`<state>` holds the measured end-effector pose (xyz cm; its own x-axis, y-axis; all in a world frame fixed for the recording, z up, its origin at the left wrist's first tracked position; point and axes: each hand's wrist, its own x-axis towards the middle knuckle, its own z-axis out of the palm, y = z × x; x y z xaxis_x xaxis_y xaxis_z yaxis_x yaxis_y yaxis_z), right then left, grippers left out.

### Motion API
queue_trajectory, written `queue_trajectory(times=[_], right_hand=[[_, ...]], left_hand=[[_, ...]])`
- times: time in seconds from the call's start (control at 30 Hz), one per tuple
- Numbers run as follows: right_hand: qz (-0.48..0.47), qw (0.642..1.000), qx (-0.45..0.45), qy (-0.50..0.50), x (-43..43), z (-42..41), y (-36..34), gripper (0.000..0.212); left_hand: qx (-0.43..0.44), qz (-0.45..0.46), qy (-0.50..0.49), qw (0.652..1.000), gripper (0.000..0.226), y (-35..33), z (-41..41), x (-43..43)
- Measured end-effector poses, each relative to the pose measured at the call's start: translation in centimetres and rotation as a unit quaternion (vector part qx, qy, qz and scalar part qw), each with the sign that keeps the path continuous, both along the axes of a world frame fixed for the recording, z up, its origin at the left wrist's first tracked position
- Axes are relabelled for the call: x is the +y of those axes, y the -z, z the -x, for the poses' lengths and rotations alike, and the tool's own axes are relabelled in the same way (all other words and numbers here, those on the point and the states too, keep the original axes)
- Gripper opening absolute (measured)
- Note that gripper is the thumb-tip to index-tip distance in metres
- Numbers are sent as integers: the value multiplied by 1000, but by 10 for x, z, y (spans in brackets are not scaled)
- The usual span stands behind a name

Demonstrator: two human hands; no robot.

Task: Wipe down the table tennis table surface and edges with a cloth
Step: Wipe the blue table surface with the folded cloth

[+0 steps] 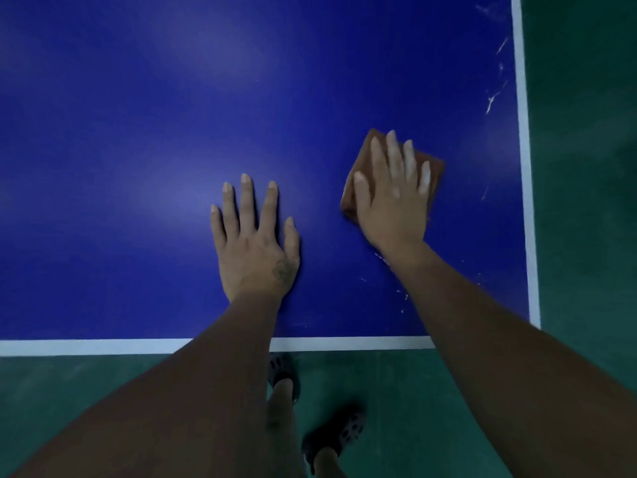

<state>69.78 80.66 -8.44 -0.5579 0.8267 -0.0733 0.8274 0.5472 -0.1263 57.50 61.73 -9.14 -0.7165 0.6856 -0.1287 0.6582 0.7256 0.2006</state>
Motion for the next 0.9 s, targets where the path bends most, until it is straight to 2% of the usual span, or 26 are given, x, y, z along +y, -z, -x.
queue_trajectory(times=[0.23,0.33,0.43,0.5,0.6,0.67,0.73,0.9], right_hand=[[5,992,1,-126,-106,-81,6,64],[9,980,-8,-198,-99,-85,6,65],[9,964,-22,-265,-53,-71,0,66],[2,969,-30,-244,-18,-67,-3,66],[9,991,-25,-130,15,-82,-5,67],[18,999,-13,-41,17,-99,-5,67],[18,1000,-5,7,-2,-112,-3,67],[-2,997,3,-73,-87,-169,8,66]], left_hand=[[-7,-23,-5,1000,67,-3,-1,-2],[-3,-30,-8,1000,66,-4,-2,-1],[3,-45,-6,999,65,-3,-3,-2],[7,-49,-8,999,65,-1,-3,-2],[12,-49,-15,999,67,0,-5,-1],[17,-46,-15,999,67,-1,-5,-1],[22,-42,-15,999,67,0,-5,-1],[21,-46,-15,999,67,-2,-5,-1]])
